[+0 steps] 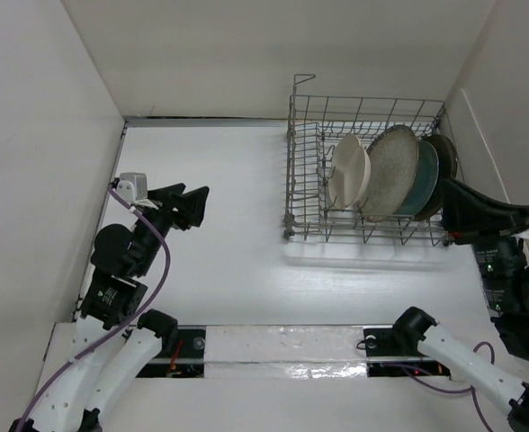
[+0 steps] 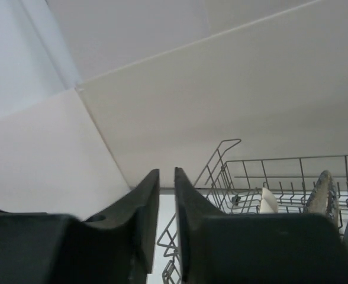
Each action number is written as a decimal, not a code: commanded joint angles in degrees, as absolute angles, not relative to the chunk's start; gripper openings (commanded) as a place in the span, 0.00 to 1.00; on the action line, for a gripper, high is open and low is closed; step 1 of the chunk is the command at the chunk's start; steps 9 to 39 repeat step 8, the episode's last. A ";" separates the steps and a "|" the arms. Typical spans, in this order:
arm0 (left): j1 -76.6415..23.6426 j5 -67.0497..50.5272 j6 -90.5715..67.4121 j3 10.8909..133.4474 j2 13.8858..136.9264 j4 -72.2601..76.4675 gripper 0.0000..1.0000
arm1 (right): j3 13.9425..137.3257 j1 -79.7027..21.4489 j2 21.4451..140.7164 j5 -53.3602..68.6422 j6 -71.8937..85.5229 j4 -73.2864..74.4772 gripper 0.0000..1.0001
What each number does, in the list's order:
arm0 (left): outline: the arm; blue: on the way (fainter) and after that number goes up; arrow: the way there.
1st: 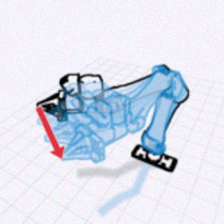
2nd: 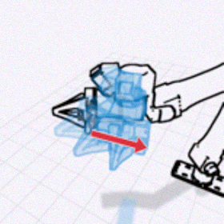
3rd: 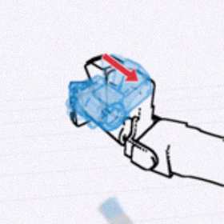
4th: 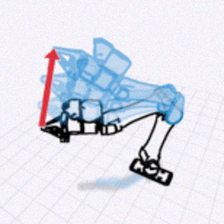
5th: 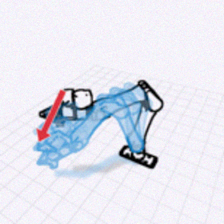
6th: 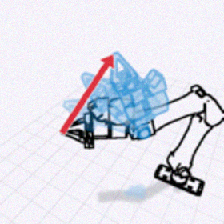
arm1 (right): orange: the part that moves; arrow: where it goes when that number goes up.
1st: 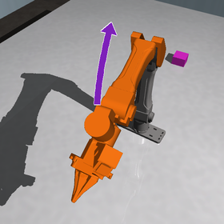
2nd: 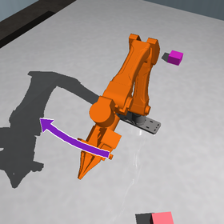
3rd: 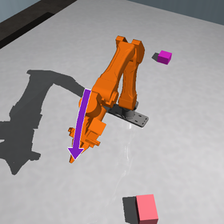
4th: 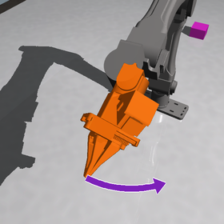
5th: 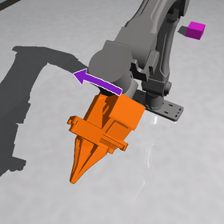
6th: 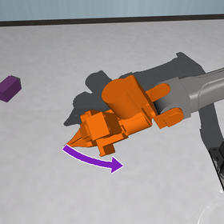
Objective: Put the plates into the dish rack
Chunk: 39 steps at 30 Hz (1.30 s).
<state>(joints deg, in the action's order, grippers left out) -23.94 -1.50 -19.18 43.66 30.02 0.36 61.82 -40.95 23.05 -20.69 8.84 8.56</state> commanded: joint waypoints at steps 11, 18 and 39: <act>-24.17 -1.84 -23.46 47.81 30.66 4.66 0.62 | 57.22 -42.10 19.59 -26.37 10.28 10.36 0.42; -24.17 -1.84 -23.46 47.81 30.66 4.66 0.62 | 57.22 -42.10 19.59 -26.37 10.28 10.36 0.42; -24.17 -1.84 -23.46 47.81 30.66 4.66 0.62 | 57.22 -42.10 19.59 -26.37 10.28 10.36 0.42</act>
